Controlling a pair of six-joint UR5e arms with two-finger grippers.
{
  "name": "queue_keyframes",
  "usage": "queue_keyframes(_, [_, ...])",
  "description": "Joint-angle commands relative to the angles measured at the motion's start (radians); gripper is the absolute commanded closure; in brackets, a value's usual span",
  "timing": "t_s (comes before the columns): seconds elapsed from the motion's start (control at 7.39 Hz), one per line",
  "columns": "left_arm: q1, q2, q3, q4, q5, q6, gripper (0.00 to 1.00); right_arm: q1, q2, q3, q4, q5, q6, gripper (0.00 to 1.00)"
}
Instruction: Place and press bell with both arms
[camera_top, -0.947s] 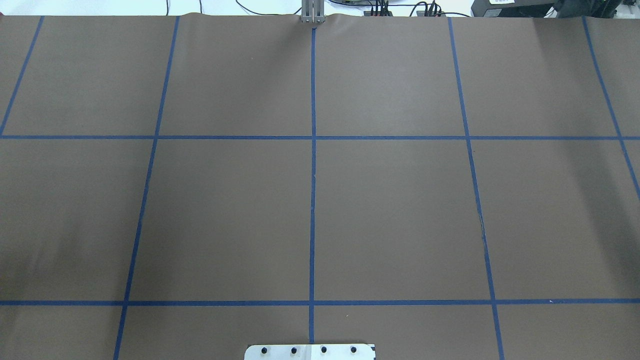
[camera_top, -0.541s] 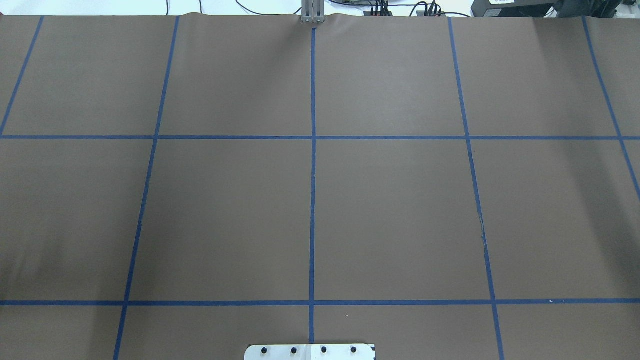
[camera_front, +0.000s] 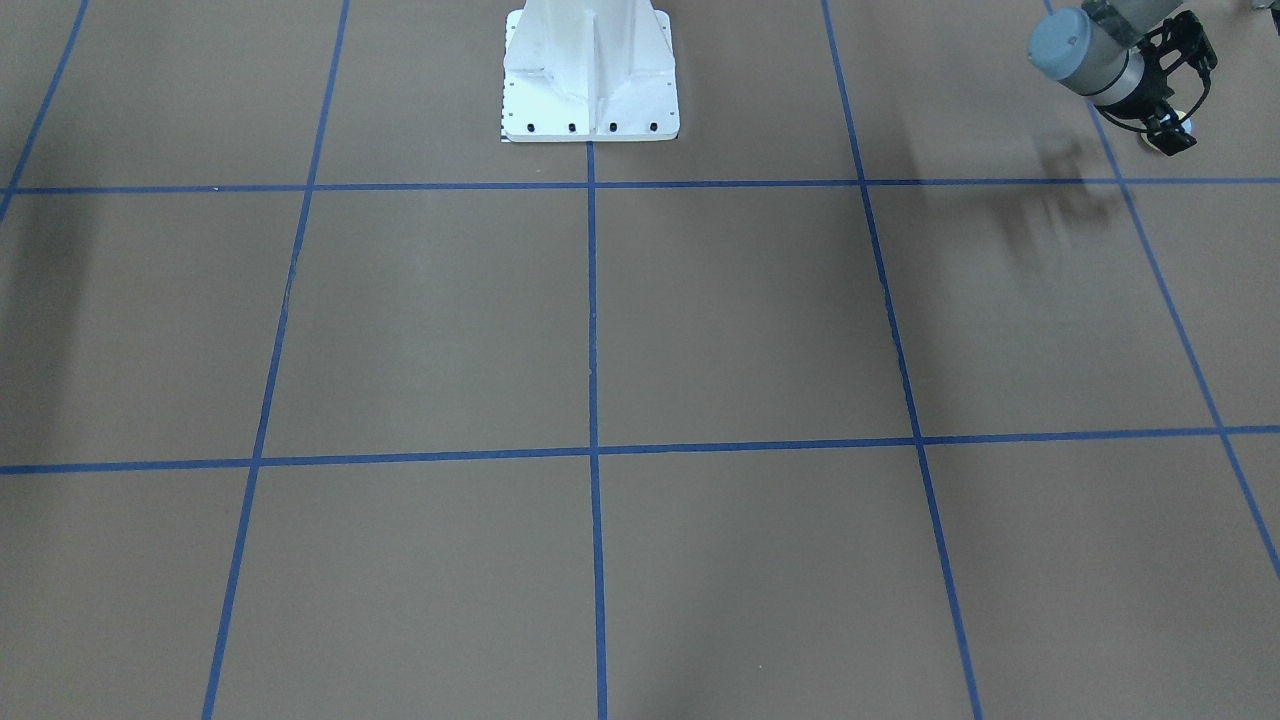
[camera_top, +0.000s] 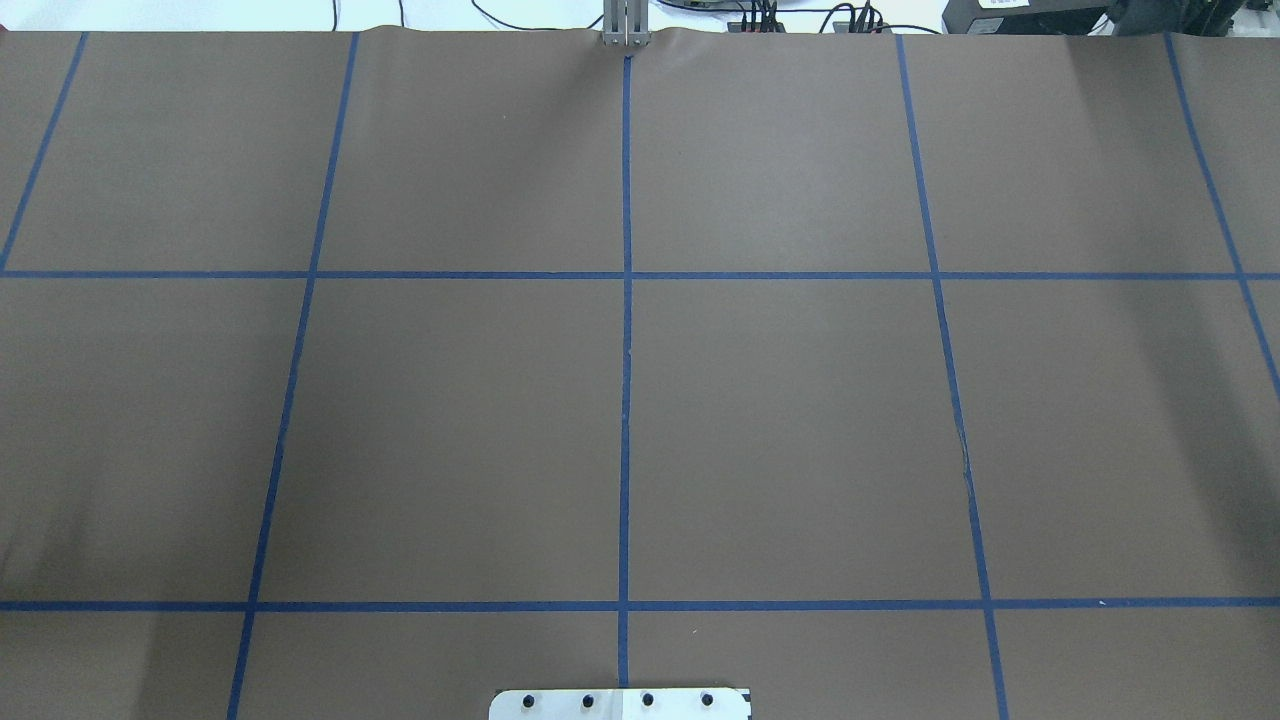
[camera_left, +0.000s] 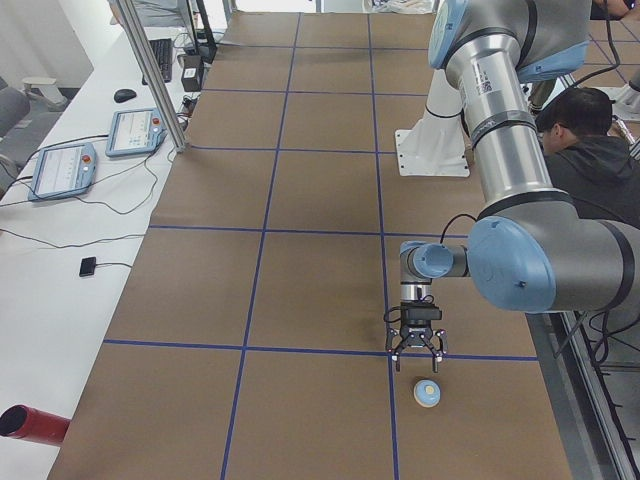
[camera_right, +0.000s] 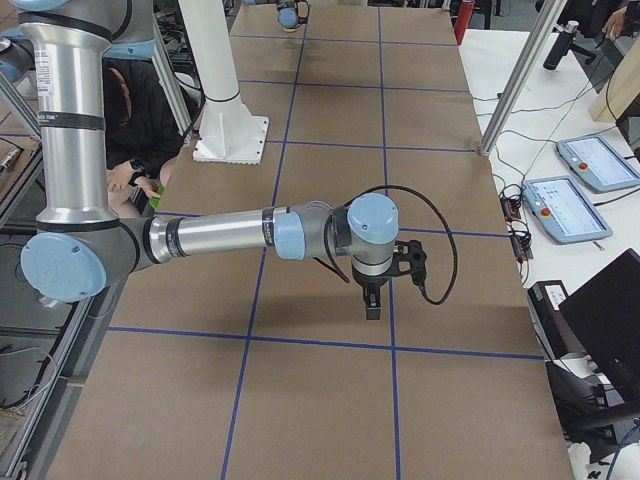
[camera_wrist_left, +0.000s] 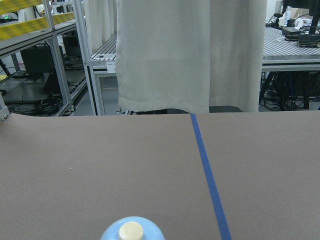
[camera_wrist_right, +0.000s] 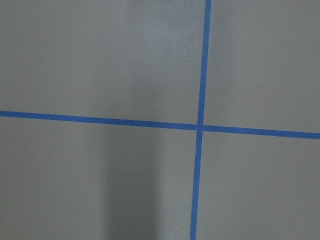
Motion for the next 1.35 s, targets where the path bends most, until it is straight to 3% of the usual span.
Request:
queue_keyframes(0.0, [0.024, -0.005, 0.014, -0.001, -0.026, -0.001, 0.00, 0.000, 0.002, 0.000, 0.000, 0.000, 0.000, 0.01])
queue_keyframes(0.68, [0.068, -0.080, 0.138, -0.019, -0.063, -0.018, 0.00, 0.000, 0.003, 0.000, 0.000, -0.002, 0.000, 0.01])
queue_keyframes(1.22, [0.094, -0.069, 0.138, -0.015, -0.066, -0.048, 0.00, 0.000, 0.002, 0.000, 0.000, -0.002, -0.002, 0.01])
